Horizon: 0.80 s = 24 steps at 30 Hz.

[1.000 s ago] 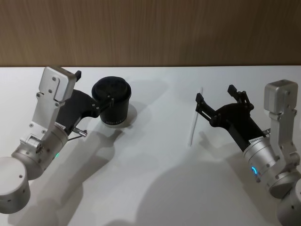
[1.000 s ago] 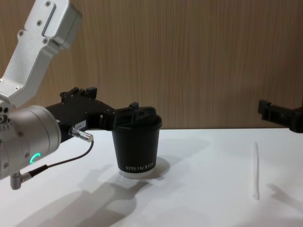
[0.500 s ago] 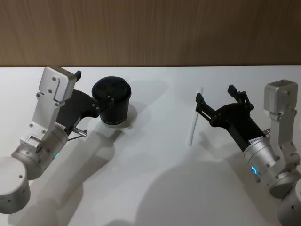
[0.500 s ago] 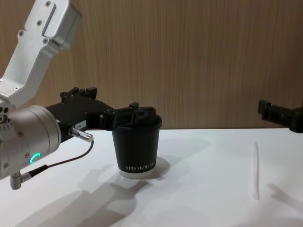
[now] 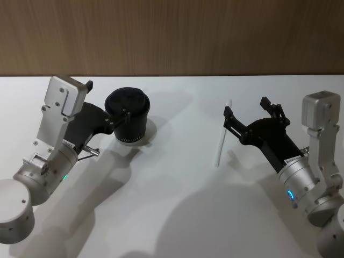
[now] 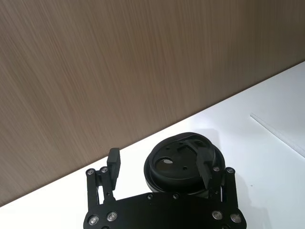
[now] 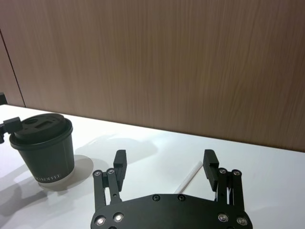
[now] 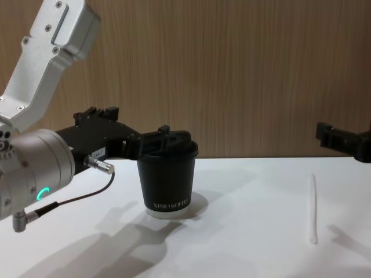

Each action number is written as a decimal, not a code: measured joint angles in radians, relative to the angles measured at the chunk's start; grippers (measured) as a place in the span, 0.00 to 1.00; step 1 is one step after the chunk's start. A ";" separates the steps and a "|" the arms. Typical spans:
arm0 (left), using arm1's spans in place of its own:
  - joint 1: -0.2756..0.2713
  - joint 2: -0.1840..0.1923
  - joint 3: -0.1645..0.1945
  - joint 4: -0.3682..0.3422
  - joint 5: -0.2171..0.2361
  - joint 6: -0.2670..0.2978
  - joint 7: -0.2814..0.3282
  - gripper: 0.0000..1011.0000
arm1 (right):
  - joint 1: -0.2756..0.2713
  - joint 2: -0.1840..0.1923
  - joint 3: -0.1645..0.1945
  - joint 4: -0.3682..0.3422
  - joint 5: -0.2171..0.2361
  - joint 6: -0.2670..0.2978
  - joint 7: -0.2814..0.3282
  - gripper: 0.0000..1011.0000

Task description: Pick up the straw with one hand, pass it to the other hand, and insert it into the cup.

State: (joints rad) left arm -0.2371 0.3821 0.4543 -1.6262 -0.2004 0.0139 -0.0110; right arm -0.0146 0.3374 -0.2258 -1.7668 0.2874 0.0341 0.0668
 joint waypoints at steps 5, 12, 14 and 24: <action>0.000 0.000 0.000 0.000 0.000 0.000 0.000 0.99 | 0.000 -0.001 -0.001 -0.003 -0.005 0.006 -0.002 0.99; 0.000 0.000 0.000 0.000 0.000 0.000 0.000 0.99 | 0.002 -0.004 -0.009 -0.019 -0.026 0.055 -0.021 0.99; 0.000 0.000 0.000 0.000 0.000 0.000 0.000 0.99 | 0.005 -0.005 -0.011 -0.022 -0.031 0.073 -0.026 0.99; 0.000 0.000 0.000 0.000 0.000 0.000 0.000 0.99 | 0.029 -0.017 -0.017 -0.028 -0.046 0.212 -0.054 0.99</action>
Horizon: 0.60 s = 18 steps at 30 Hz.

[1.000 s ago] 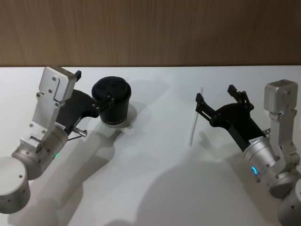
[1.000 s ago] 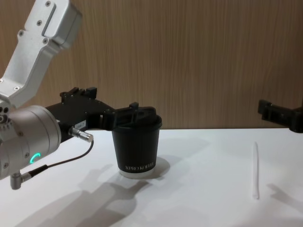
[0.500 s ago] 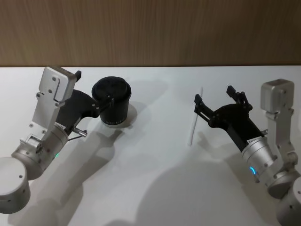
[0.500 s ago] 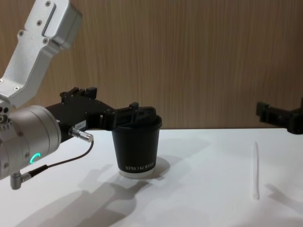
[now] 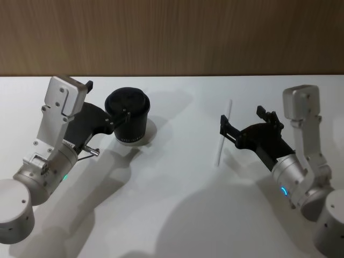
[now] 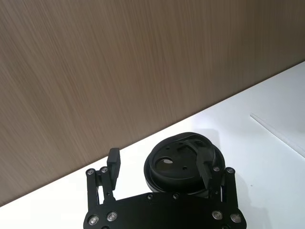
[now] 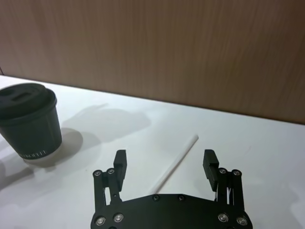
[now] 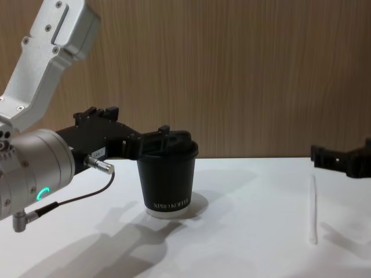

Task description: Pick up the straw with one hand, pass it to the other hand, and insert it into the cup.

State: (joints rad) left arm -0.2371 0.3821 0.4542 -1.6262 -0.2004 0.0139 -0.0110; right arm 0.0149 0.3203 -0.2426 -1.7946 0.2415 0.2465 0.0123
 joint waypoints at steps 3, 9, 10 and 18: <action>0.000 0.000 0.000 0.000 0.000 0.000 0.000 0.99 | 0.012 -0.007 0.000 0.007 0.000 0.055 -0.007 0.99; 0.000 0.000 0.000 0.000 0.000 0.000 0.000 0.99 | 0.035 -0.020 0.003 0.030 0.007 0.142 -0.010 0.99; 0.000 0.000 0.000 0.000 0.000 0.000 0.000 0.99 | 0.035 -0.020 0.003 0.030 0.007 0.142 -0.010 0.99; 0.000 0.000 0.000 0.000 0.000 0.000 0.000 0.99 | 0.068 -0.028 0.008 0.076 0.024 0.222 0.010 0.99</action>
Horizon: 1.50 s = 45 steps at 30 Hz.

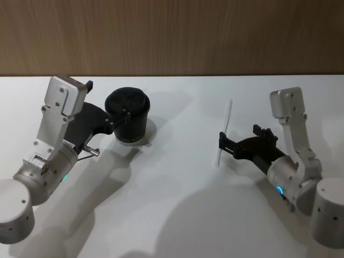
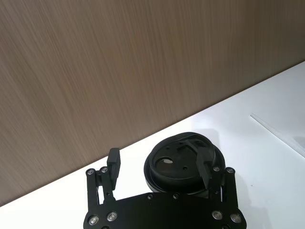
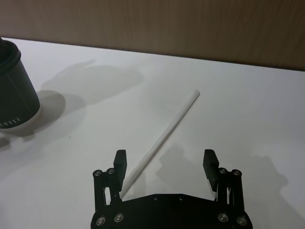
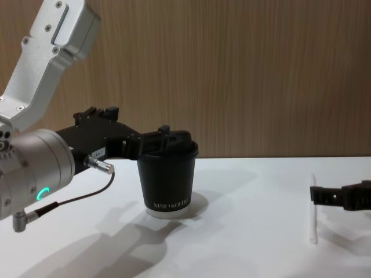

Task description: Pick up the straw with one hand, pass it to the other hand, and insert it into the cup.

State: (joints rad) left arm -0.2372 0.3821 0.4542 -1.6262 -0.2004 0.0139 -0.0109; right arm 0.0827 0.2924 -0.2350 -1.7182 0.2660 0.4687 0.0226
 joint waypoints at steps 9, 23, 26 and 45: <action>0.000 0.000 0.000 0.000 0.000 0.000 0.000 0.99 | 0.021 -0.001 -0.002 0.033 0.008 0.030 0.031 0.99; 0.000 0.000 0.000 0.000 0.000 0.000 0.000 0.99 | 0.035 -0.006 -0.014 0.055 0.001 0.054 0.055 0.99; 0.000 0.000 0.000 0.000 0.000 0.000 0.000 0.99 | 0.038 -0.009 -0.018 0.060 -0.005 0.059 0.055 0.99; 0.000 0.000 0.000 0.000 0.000 0.000 0.000 0.99 | 0.050 -0.033 -0.024 0.082 -0.031 0.075 0.047 0.67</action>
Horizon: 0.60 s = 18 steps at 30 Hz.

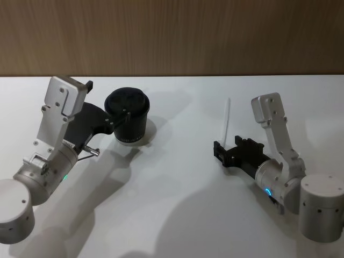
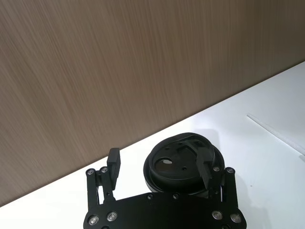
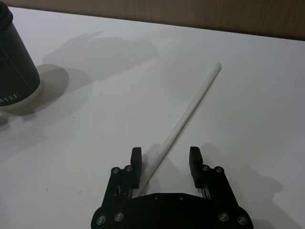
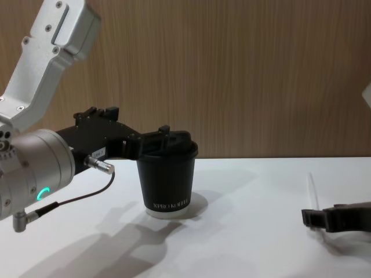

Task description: Pick up the straw with one hand, pass it to the other hand, and insert it into the cup.

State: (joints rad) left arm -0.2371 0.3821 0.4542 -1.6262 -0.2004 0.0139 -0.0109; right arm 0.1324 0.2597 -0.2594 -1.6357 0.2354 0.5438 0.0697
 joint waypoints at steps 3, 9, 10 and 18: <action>0.000 0.000 0.000 0.000 0.000 0.000 0.000 0.99 | 0.002 -0.003 0.000 0.003 -0.005 0.003 -0.001 0.55; 0.000 0.000 0.000 0.000 0.000 0.000 0.000 0.99 | 0.005 -0.007 -0.002 0.008 -0.013 0.007 -0.001 0.34; 0.000 0.000 0.000 0.000 0.000 0.000 0.000 0.99 | 0.006 -0.007 -0.002 0.009 -0.014 0.007 -0.001 0.33; 0.000 0.000 0.000 0.000 0.000 0.000 0.000 0.99 | 0.010 -0.010 -0.004 0.015 -0.022 0.011 0.005 0.10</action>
State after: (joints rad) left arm -0.2371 0.3821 0.4543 -1.6262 -0.2004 0.0139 -0.0109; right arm 0.1426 0.2497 -0.2637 -1.6208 0.2132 0.5547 0.0744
